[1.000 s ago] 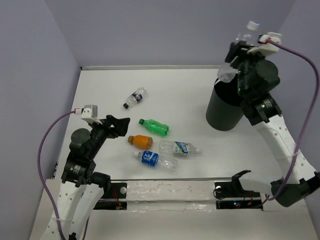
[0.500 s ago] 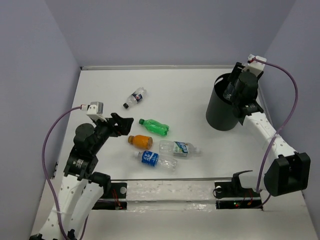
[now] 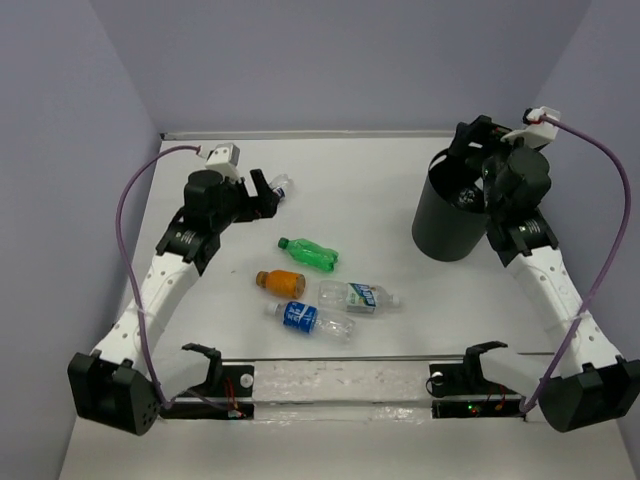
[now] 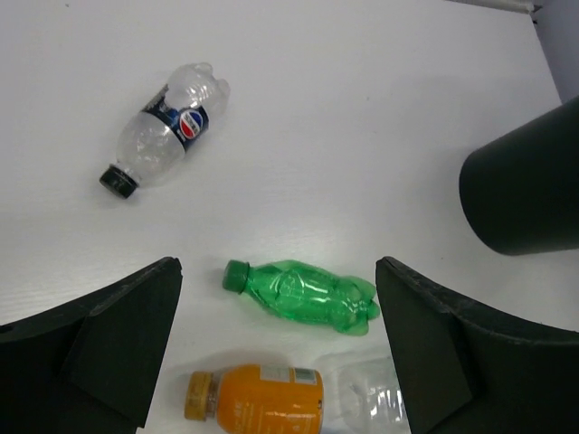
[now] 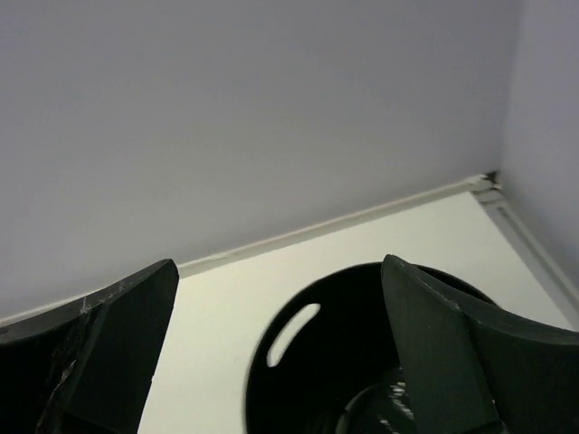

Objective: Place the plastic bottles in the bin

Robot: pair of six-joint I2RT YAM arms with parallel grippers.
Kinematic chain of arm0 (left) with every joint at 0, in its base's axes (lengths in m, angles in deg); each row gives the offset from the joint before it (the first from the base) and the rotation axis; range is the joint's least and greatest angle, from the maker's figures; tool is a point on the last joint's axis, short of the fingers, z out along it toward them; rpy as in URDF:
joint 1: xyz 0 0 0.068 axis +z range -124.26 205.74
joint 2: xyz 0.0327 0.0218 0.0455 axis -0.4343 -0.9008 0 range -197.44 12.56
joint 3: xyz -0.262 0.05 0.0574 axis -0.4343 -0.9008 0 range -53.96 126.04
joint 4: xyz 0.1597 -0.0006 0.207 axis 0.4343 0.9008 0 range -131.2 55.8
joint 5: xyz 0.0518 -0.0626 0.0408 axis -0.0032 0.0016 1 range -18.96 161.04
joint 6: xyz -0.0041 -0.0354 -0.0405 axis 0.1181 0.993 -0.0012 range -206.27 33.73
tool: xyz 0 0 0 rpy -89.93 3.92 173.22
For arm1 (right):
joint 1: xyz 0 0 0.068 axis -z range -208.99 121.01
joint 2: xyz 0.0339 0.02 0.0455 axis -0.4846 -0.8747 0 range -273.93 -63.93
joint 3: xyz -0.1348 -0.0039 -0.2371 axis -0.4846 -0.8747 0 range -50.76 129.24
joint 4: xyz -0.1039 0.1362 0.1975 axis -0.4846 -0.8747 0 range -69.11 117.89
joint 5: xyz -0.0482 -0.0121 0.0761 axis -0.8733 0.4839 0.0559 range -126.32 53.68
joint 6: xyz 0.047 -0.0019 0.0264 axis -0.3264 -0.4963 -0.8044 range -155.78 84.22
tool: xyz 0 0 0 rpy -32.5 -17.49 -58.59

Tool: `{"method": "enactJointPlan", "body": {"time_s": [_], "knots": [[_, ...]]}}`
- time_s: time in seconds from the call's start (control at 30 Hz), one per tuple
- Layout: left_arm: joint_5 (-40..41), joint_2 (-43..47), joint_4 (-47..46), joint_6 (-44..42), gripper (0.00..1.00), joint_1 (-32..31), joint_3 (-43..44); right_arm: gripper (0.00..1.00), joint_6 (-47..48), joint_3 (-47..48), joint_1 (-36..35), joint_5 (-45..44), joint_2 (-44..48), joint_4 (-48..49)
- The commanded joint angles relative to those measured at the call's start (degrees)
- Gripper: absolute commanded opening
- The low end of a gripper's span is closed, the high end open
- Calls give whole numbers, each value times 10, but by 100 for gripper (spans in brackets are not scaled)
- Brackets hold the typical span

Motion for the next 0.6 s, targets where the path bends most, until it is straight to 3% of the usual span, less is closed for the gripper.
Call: {"method": "enactJointPlan", "body": {"time_s": [0.0, 0.17, 0.33, 0.57], "knots": [[58, -104, -23, -64, 97, -4, 115, 99, -53, 29, -48, 153, 23, -42], [71, -260, -49, -169, 95, -5, 198, 99, -59, -12, -174, 204, 37, -22], [59, -370, -62, -256, 95, -6, 254, 99, -107, -62, -226, 264, 52, 7], [83, -489, -32, -308, 95, -7, 305, 99, -86, -87, -263, 280, 59, -18]]}}
